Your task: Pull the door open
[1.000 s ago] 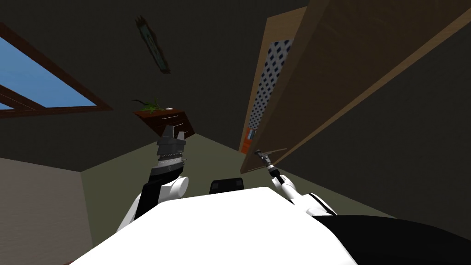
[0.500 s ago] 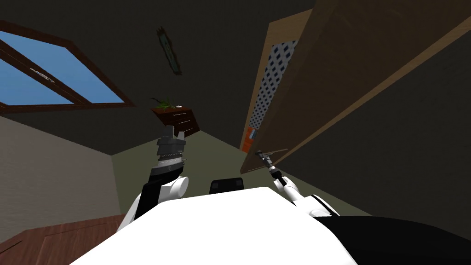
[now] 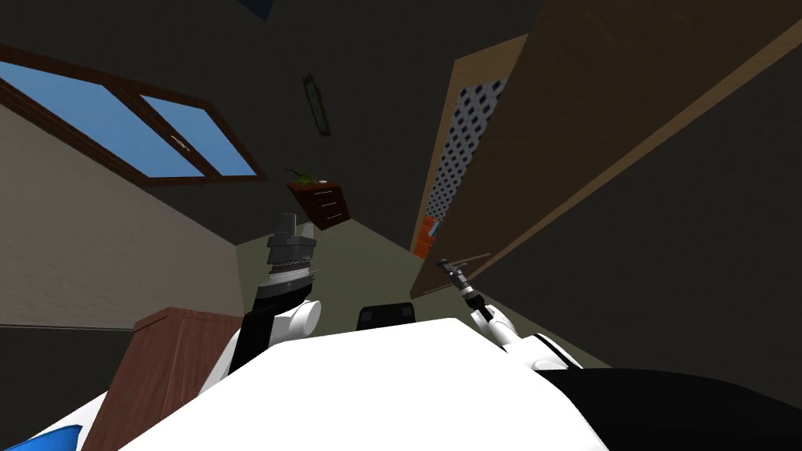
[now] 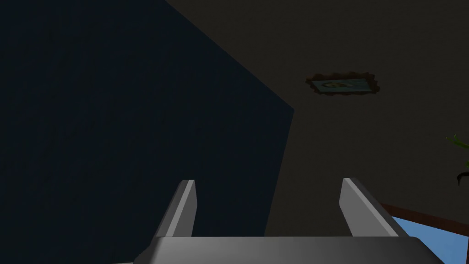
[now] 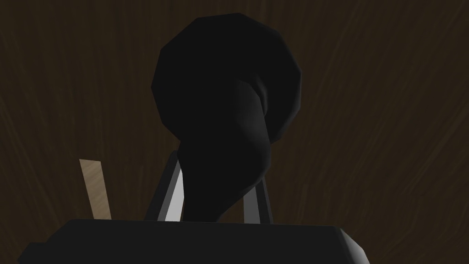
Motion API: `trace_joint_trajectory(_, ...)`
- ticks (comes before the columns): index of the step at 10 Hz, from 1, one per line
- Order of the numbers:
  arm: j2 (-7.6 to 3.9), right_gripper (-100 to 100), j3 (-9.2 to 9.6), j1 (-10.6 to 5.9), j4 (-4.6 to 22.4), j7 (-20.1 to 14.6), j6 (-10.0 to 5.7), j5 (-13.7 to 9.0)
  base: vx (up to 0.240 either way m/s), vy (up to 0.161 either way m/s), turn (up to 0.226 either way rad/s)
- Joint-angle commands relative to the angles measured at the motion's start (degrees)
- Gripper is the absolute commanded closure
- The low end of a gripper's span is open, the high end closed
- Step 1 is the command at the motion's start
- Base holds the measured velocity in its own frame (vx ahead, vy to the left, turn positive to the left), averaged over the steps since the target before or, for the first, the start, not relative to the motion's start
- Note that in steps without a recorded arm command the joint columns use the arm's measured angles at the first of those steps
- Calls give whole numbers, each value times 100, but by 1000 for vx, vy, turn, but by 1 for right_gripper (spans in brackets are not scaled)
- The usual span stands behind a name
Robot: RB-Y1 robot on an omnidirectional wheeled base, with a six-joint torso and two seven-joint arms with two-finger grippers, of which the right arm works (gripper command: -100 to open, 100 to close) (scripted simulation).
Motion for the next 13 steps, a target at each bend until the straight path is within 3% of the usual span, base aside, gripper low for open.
trace_joint_trajectory(1, -51, 100, -6, 55, 18, -15, -112, -6, -180, -102, 137)
trace_joint_trajectory(2, -10, 100, 15, -6, 105, -14, -108, 8, -79, -41, 29)
trace_joint_trajectory(13, -114, 100, 61, 37, 381, -60, -508, -14, -176, -87, 155)
